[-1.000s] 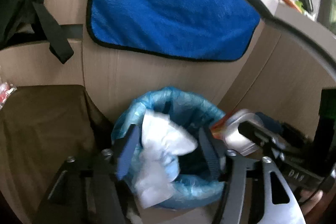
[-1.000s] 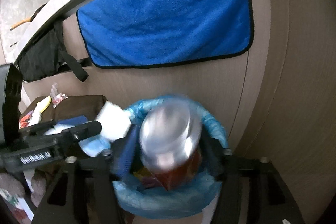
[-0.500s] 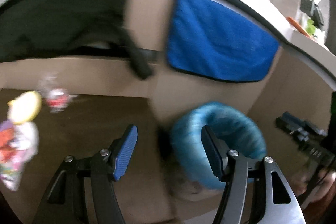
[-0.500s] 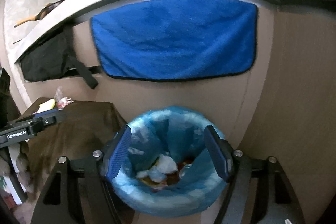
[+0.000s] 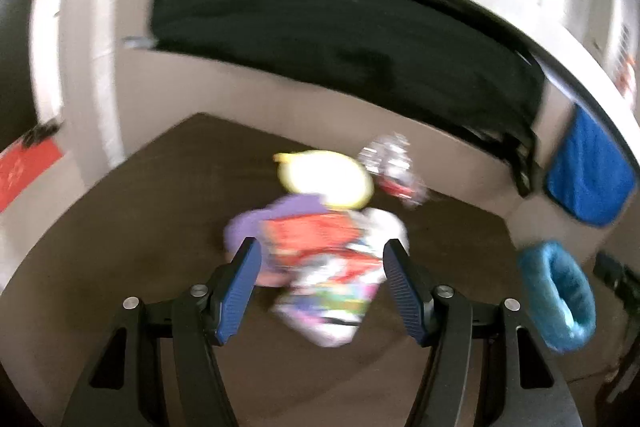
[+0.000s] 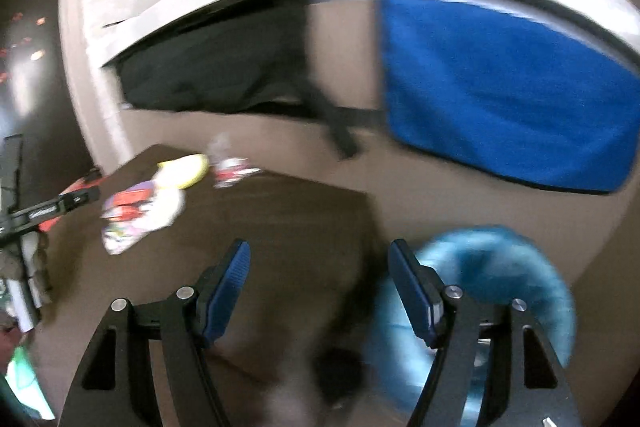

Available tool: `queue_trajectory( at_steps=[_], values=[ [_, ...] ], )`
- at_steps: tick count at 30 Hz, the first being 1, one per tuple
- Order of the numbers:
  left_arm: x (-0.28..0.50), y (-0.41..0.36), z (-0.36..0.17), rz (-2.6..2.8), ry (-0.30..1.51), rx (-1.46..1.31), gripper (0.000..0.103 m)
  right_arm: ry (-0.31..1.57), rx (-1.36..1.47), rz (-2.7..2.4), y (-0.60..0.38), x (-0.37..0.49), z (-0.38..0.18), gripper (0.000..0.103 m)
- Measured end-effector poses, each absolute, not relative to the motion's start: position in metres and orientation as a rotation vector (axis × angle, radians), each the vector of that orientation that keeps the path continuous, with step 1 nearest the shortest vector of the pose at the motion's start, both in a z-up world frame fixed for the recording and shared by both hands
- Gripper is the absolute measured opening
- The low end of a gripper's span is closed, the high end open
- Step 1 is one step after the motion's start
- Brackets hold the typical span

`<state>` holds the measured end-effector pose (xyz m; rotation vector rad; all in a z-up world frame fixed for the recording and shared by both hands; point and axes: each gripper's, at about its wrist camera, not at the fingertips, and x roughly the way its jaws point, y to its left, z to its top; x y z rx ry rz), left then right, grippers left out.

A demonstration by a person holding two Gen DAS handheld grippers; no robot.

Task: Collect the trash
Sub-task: 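Move both tools back toward the remaining trash on the table, then grasp the red snack packets with the left tool while the right tool grasps a white tissue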

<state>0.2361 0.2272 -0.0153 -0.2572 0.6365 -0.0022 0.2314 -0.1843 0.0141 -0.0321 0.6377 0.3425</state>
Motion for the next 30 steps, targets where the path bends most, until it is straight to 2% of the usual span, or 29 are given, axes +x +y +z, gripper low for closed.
queue_trajectory(
  at_steps=[5, 12, 16, 22, 23, 24, 25, 26, 27, 30],
  values=[
    [0.224, 0.276, -0.016, 0.027, 0.623, -0.281, 0.064, 0.720, -0.058, 0.516, -0.102, 0.247, 0.000, 0.069],
    [0.240, 0.275, -0.035, -0.139, 0.703, -0.342, 0.064, 0.758, -0.152, 0.638, -0.003, 0.262, -0.014, 0.069],
    [0.264, 0.269, -0.046, -0.223, 0.782, -0.454, 0.064, 0.768, -0.184, 0.592, 0.007, 0.276, -0.021, 0.069],
    [0.293, 0.248, -0.059, -0.284, 0.885, -0.579, 0.060, 0.784, -0.176, 0.483, -0.030, 0.297, -0.028, 0.069],
    [0.297, 0.247, -0.060, -0.279, 0.889, -0.591, 0.054, 0.788, -0.165, 0.471, -0.036, 0.300, -0.029, 0.069],
    [0.302, 0.245, -0.061, -0.269, 0.889, -0.600, 0.041, 0.794, -0.148, 0.457, -0.044, 0.305, -0.030, 0.069],
    [0.308, 0.243, -0.061, -0.247, 0.885, -0.602, 0.033, 0.798, -0.136, 0.450, -0.047, 0.308, -0.030, 0.069],
    [0.314, 0.240, -0.062, -0.225, 0.878, -0.601, 0.019, 0.807, -0.114, 0.443, -0.054, 0.311, -0.031, 0.069],
    [0.318, 0.238, -0.064, -0.216, 0.875, -0.599, 0.014, 0.813, -0.097, 0.441, -0.058, 0.312, -0.032, 0.069],
    [0.328, 0.225, -0.065, -0.216, 0.861, -0.592, 0.010, 0.814, -0.055, 0.442, -0.072, 0.311, -0.035, 0.069]
  ],
)
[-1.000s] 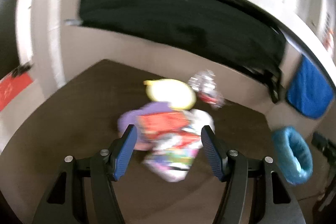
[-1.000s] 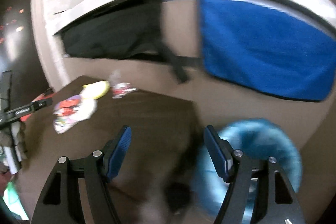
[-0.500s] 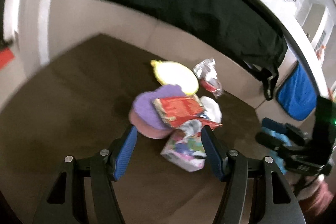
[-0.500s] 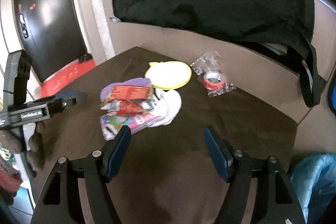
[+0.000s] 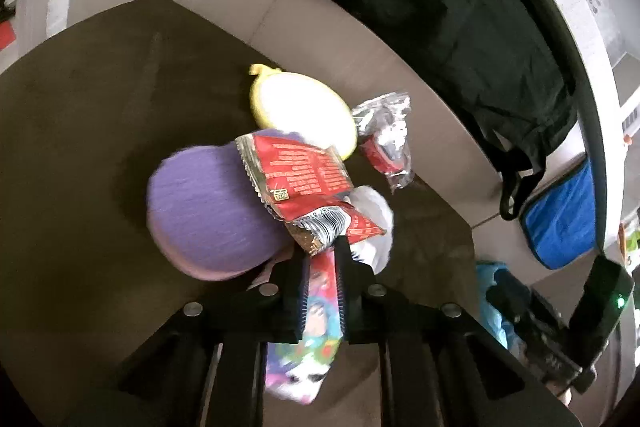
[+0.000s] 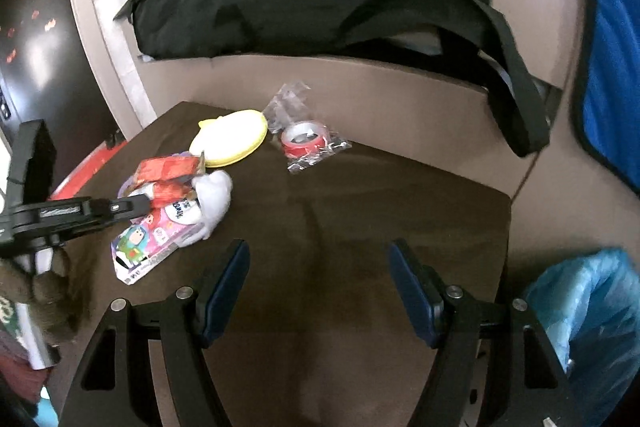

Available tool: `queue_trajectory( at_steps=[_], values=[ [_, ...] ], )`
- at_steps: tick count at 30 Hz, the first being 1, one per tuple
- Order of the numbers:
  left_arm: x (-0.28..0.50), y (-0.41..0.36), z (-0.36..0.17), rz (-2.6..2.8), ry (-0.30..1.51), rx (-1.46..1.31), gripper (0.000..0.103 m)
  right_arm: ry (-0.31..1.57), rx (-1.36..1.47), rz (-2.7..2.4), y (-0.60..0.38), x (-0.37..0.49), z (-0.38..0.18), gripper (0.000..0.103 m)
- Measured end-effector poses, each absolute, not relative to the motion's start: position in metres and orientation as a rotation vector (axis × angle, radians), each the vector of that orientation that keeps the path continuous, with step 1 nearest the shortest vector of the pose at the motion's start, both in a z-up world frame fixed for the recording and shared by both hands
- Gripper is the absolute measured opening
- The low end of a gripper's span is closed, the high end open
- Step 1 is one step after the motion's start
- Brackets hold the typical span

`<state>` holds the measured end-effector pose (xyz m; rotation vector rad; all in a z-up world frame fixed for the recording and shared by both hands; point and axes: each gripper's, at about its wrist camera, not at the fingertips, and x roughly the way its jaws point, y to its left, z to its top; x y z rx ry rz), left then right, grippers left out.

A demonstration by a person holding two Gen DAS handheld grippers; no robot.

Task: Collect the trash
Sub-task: 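Grasp the red snack packets with the left tool while the right tool grasps a white tissue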

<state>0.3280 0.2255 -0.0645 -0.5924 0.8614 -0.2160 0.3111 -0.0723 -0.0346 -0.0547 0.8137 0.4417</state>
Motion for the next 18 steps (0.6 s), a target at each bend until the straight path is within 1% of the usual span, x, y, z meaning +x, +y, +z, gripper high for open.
queue_trajectory(
  at_steps=[3, 10, 14, 18],
  values=[
    [0.324, 0.220, -0.057, -0.213, 0.823, -0.531, 0.006, 0.813, -0.062, 0.452, -0.076, 0.306, -0.037, 0.069],
    [0.278, 0.237, -0.035, -0.168, 0.738, -0.357, 0.005, 0.799, -0.067, 0.527, -0.057, 0.307, -0.032, 0.069],
    [0.255, 0.251, -0.038, -0.168, 0.751, -0.312, 0.005, 0.809, -0.085, 0.599, -0.027, 0.317, -0.031, 0.069],
    [0.241, 0.264, -0.044, -0.187, 0.778, -0.302, 0.005, 0.860, -0.112, 0.660, 0.013, 0.339, -0.038, 0.069]
  ],
)
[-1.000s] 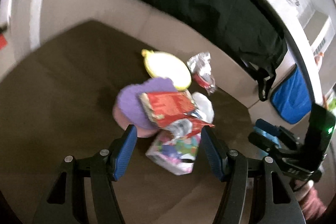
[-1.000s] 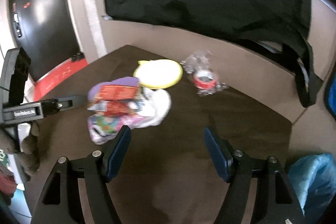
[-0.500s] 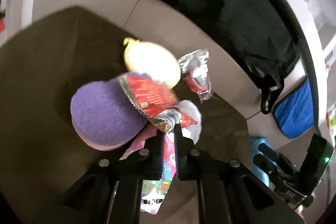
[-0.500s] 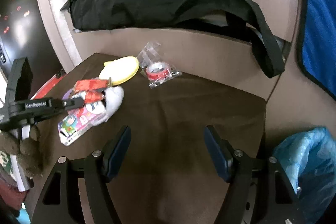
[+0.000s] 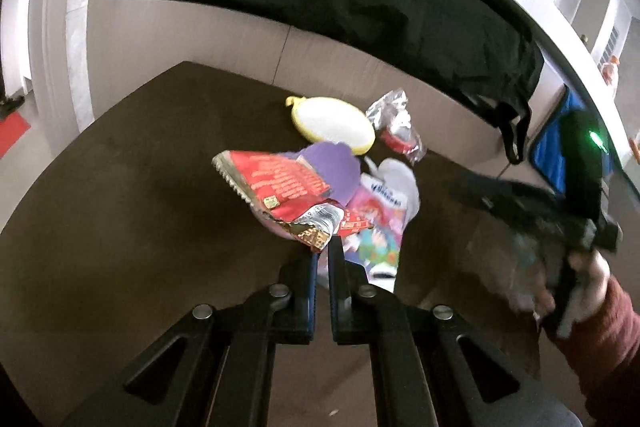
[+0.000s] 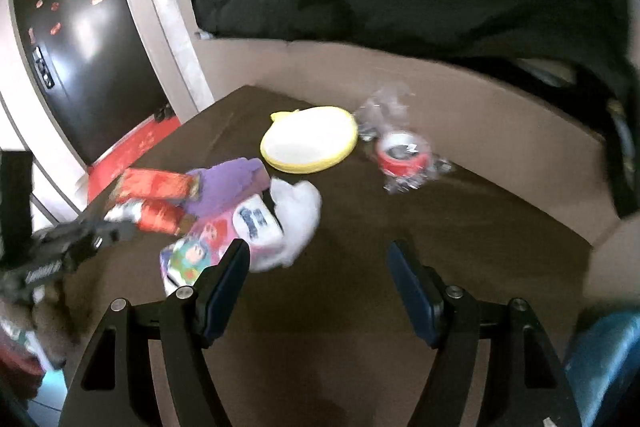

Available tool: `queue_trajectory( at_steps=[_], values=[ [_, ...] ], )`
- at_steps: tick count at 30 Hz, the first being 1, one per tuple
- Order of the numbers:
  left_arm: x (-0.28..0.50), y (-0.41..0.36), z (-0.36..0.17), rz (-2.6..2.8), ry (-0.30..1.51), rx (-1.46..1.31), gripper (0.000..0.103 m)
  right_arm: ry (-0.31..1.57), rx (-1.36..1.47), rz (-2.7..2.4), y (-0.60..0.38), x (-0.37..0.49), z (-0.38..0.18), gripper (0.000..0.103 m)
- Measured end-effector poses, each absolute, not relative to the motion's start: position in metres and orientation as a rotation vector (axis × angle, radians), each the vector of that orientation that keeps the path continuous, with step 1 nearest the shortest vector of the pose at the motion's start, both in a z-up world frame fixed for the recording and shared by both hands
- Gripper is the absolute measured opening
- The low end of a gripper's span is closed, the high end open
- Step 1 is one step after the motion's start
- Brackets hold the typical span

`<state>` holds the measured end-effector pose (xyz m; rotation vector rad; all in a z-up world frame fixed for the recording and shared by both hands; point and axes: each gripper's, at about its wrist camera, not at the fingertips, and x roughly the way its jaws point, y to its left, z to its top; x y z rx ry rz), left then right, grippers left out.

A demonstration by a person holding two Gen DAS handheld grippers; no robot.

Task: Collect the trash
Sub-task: 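Grasp the red snack packets with the left tool while the right tool grasps a white tissue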

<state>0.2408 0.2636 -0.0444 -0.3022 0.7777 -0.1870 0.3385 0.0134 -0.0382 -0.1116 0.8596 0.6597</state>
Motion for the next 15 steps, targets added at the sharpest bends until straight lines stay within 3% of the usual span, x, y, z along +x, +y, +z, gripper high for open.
queue_trajectory(
  at_steps=[4, 5, 6, 7, 8, 9, 10, 15],
  values=[
    [0.232, 0.272, -0.049, -0.200, 0.787, -0.316, 0.010, 0.896, -0.084, 0.666, 0.039, 0.361, -0.050, 0.067],
    [0.230, 0.274, -0.050, -0.205, 0.785, -0.326, 0.018, 0.902, -0.092, 0.660, 0.047, 0.366, -0.054, 0.066],
    [0.229, 0.275, -0.051, -0.207, 0.780, -0.333, 0.035, 0.910, -0.106, 0.653, 0.055, 0.371, -0.059, 0.062],
    [0.228, 0.279, -0.053, -0.205, 0.772, -0.349, 0.045, 0.922, -0.114, 0.649, 0.058, 0.374, -0.062, 0.057],
    [0.229, 0.281, -0.054, -0.205, 0.767, -0.361, 0.055, 0.939, -0.115, 0.652, 0.062, 0.377, -0.066, 0.043],
    [0.229, 0.285, -0.055, -0.206, 0.760, -0.385, 0.055, 0.972, -0.109, 0.669, 0.064, 0.381, -0.071, 0.025],
    [0.231, 0.290, -0.056, -0.201, 0.756, -0.419, 0.056, 0.989, -0.101, 0.681, 0.064, 0.383, -0.074, 0.019],
    [0.237, 0.298, -0.060, -0.160, 0.776, -0.460, 0.058, 0.973, -0.099, 0.629, 0.037, 0.373, -0.071, 0.017]
  ],
)
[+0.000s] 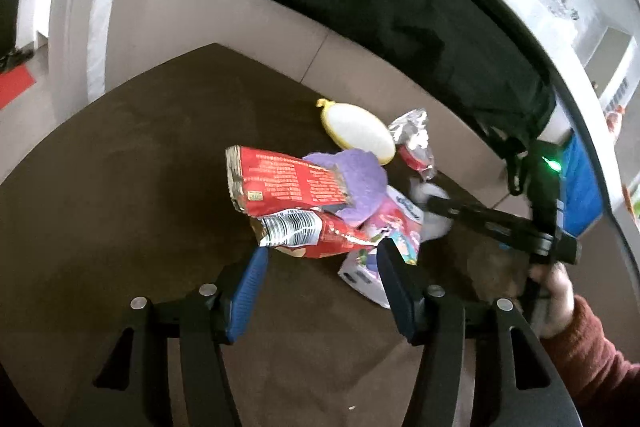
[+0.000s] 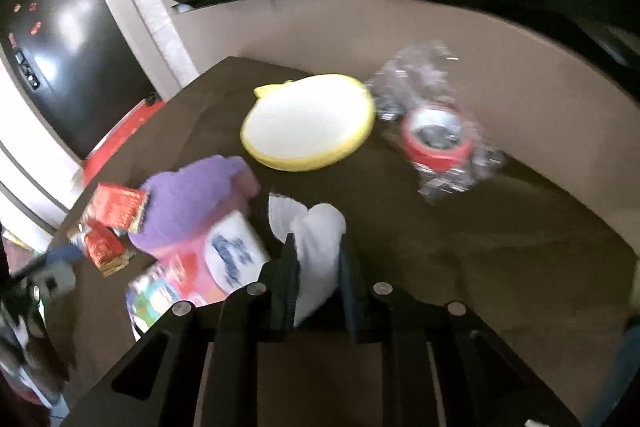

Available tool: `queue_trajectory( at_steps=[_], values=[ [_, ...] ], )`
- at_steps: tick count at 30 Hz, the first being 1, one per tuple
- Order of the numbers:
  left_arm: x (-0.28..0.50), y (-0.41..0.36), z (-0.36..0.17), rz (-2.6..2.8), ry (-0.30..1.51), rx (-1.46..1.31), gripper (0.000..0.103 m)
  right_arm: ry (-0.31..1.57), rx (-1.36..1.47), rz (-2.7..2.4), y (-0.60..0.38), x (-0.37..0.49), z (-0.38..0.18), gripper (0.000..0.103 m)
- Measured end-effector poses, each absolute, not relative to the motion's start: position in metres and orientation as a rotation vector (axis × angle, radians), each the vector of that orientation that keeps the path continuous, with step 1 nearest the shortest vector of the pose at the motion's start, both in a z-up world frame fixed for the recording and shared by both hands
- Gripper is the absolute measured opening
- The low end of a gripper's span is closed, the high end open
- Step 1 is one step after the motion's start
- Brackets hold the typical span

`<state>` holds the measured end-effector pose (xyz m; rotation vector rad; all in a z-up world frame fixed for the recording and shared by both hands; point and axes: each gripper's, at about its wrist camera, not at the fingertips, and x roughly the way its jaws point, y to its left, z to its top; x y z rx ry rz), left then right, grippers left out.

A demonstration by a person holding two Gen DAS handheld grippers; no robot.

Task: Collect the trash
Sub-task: 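Grasp the red snack packets with the left tool while the right tool grasps a white tissue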

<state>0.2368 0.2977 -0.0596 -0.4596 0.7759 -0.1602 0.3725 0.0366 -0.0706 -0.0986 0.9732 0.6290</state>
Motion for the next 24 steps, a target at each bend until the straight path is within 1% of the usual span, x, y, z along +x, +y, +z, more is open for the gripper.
queue_trajectory(
  at_steps=[5, 8, 11, 14, 18, 24],
  values=[
    [0.229, 0.289, -0.055, -0.237, 0.829, -0.394, 0.058, 0.897, -0.086, 0.544, -0.011, 0.358, -0.055, 0.017],
    [0.217, 0.277, -0.049, -0.298, 0.852, -0.308, 0.058, 0.859, -0.076, 0.499, -0.038, 0.353, -0.047, 0.016],
    [0.203, 0.261, -0.038, -0.326, 0.833, -0.167, 0.058, 0.862, -0.051, 0.471, -0.055, 0.356, -0.048, 0.016],
    [0.198, 0.258, -0.028, -0.307, 0.785, -0.101, 0.058, 0.875, -0.030, 0.461, -0.064, 0.357, -0.052, 0.016],
    [0.221, 0.273, -0.028, -0.234, 0.766, -0.086, 0.059, 0.904, -0.014, 0.469, -0.069, 0.356, -0.063, 0.017],
    [0.279, 0.287, -0.070, -0.215, 0.882, -0.018, 0.059, 0.904, -0.018, 0.501, -0.065, 0.341, -0.063, 0.017]
  ],
)
